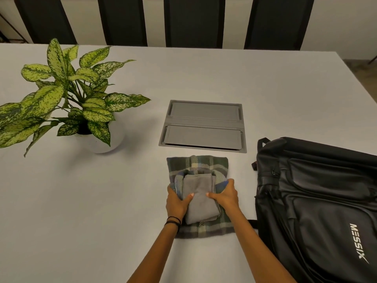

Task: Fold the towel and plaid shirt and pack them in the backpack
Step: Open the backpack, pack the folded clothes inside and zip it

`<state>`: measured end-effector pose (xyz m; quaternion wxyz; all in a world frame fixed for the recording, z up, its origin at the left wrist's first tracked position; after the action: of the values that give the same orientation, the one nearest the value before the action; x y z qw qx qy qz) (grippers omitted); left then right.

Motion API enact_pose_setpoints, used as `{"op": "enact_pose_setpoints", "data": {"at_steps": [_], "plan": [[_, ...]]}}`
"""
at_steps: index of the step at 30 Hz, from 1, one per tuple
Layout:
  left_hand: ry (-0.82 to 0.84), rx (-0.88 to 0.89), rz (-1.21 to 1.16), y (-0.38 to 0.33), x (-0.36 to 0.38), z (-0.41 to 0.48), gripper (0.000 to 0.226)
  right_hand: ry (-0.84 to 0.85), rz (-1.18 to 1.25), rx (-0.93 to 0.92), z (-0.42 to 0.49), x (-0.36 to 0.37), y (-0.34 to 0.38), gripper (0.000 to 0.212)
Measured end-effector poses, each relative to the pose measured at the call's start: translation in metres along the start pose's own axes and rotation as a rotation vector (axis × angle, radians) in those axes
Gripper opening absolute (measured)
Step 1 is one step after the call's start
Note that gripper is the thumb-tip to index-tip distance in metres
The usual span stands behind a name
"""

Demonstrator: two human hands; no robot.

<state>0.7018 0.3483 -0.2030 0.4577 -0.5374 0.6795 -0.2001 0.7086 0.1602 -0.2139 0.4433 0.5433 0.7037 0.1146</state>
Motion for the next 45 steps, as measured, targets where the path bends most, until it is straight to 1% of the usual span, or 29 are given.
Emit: {"op": "enact_pose_setpoints", "data": {"at_steps": [3,7,8,9,11,12,14,16,19,21,22,24,25,27,28,29,31,33,36,39,42,45], "plan": [[0.051,-0.045,0.009,0.010,0.007,-0.008,0.069,-0.040,-0.203,-0.132,-0.005,-0.009,0.015,0.072],[0.175,-0.155,-0.072,0.023,0.023,-0.011,0.071,-0.120,-0.511,-0.306,-0.008,-0.018,0.042,0.061],[0.201,-0.184,-0.083,0.024,0.027,-0.015,0.068,-0.148,-0.594,-0.355,-0.009,-0.019,0.049,0.057],[0.238,-0.212,-0.115,0.022,0.033,-0.022,0.056,-0.171,-0.681,-0.413,-0.010,-0.019,0.055,0.053],[0.301,-0.273,-0.209,0.019,0.044,-0.034,0.021,-0.181,-0.859,-0.536,-0.013,-0.015,0.065,0.052],[0.320,-0.308,-0.266,0.019,0.051,-0.037,0.011,-0.191,-0.934,-0.599,-0.015,-0.012,0.070,0.053],[0.341,-0.387,-0.395,0.017,0.060,-0.041,0.013,-0.249,-1.044,-0.686,-0.018,-0.008,0.077,0.051],[0.337,-0.417,-0.495,0.014,0.065,-0.041,0.020,-0.266,-1.097,-0.694,-0.021,-0.006,0.078,0.056],[0.337,-0.437,-0.507,0.014,0.067,-0.035,0.031,-0.178,-1.129,-0.742,-0.022,0.001,0.069,0.067],[0.347,-0.440,-0.492,0.014,0.067,-0.033,0.033,-0.205,-1.143,-0.790,-0.024,0.004,0.063,0.074],[0.354,-0.439,-0.470,0.013,0.066,-0.033,0.033,-0.205,-1.166,-0.786,-0.024,0.004,0.059,0.080],[0.369,-0.434,-0.419,0.010,0.065,-0.032,0.031,-0.135,-1.180,-0.777,-0.024,0.010,0.047,0.092],[0.377,-0.436,-0.413,0.008,0.064,-0.032,0.035,-0.109,-1.192,-0.766,-0.025,0.012,0.043,0.098],[0.389,-0.470,-0.405,0.009,0.064,-0.031,0.058,-0.115,-1.256,-0.750,-0.028,0.014,0.041,0.115],[0.400,-0.476,-0.398,0.008,0.063,-0.030,0.063,-0.098,-1.284,-0.725,-0.029,0.013,0.039,0.123],[0.408,-0.463,-0.399,0.005,0.062,-0.030,0.063,-0.083,-1.291,-0.714,-0.028,0.012,0.036,0.126],[0.406,-0.406,-0.402,-0.002,0.060,-0.028,0.059,-0.036,-1.297,-0.668,-0.028,0.013,0.031,0.126],[0.411,-0.358,-0.381,-0.007,0.058,-0.026,0.056,-0.057,-1.328,-0.645,-0.028,0.013,0.032,0.127],[0.428,-0.322,-0.359,-0.010,0.060,-0.021,0.057,-0.093,-1.291,-0.569,-0.024,0.011,0.035,0.127],[0.457,-0.308,-0.310,-0.010,0.059,-0.017,0.061,-0.112,-1.277,-0.506,-0.017,0.013,0.038,0.126],[0.504,-0.357,-0.234,-0.001,0.059,-0.012,0.071,-0.120,-1.274,-0.488,-0.013,0.016,0.039,0.126],[0.555,-0.343,-0.164,0.013,0.054,-0.007,0.069,-0.129,-1.296,-0.489,-0.011,0.017,0.040,0.127]]}}
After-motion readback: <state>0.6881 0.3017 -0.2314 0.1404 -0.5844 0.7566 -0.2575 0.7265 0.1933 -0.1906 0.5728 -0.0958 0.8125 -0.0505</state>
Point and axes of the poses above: each hand's wrist, its own z-axis towards the middle knuckle, its own x-axis out of the palm, y = z × x, the point moved 6 cm from there along z, towards the middle knuckle, and after that the axes turned 3 degrees about -z, right-handed, at the moved point
